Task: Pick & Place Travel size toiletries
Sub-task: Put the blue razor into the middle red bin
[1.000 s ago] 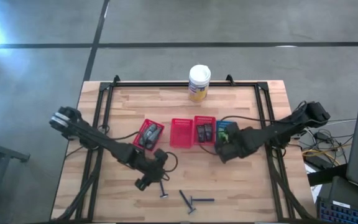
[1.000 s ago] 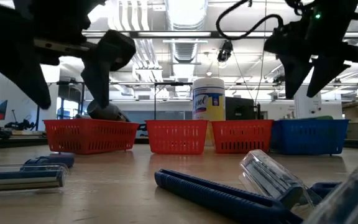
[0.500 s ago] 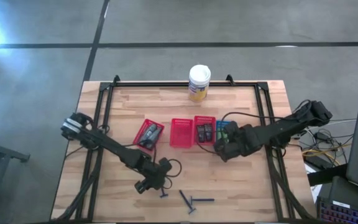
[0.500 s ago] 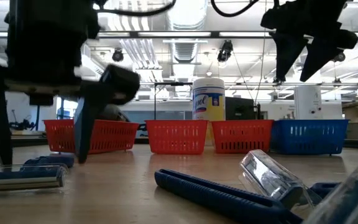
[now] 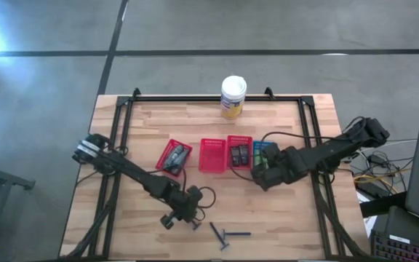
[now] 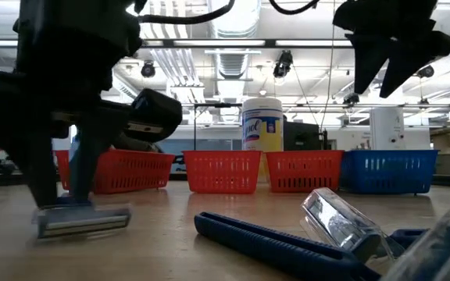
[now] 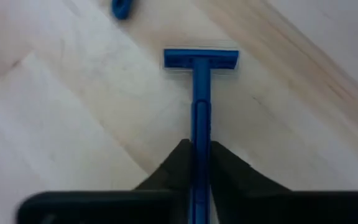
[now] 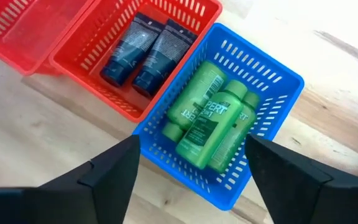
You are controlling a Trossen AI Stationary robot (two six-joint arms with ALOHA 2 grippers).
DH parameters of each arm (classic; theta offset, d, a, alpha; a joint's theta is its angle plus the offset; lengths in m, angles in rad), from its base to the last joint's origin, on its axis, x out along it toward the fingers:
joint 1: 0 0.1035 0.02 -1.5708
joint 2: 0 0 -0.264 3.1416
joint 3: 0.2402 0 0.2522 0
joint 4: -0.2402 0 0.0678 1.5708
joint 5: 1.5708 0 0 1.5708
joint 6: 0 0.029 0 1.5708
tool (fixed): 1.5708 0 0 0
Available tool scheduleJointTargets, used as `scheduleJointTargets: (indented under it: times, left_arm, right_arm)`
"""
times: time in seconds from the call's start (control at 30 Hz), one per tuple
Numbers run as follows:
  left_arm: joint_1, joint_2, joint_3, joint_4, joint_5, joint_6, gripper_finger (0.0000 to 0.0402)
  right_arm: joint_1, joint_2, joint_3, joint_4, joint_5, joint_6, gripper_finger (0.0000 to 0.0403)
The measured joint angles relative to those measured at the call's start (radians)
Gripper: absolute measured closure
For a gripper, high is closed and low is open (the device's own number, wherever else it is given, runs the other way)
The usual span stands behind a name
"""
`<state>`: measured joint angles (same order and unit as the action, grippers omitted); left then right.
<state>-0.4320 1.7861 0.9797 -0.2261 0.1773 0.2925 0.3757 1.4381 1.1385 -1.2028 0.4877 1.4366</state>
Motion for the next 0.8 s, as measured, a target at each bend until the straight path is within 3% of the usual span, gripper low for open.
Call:
scheduleJointTargets:
  times: [0.23, 0.4, 0.8]
  left_arm:
    - [0.032, -0.094, 0.001, -0.022, -0.104, -0.163, 0.0371]
    - [0.123, -0.205, -0.003, 0.032, -0.131, -0.333, 0.0369]
    - [0.391, -0.423, -0.159, 0.896, -0.119, -0.876, 0.0368]
  right_arm:
    - [0.006, -0.048, -0.013, 0.036, -0.061, 0.003, 0.0149]
    - [0.006, -0.128, -0.058, 0.222, -0.062, -0.051, 0.0164]
    - [0.013, -0.187, -0.146, 0.659, 0.034, -0.393, 0.0168]
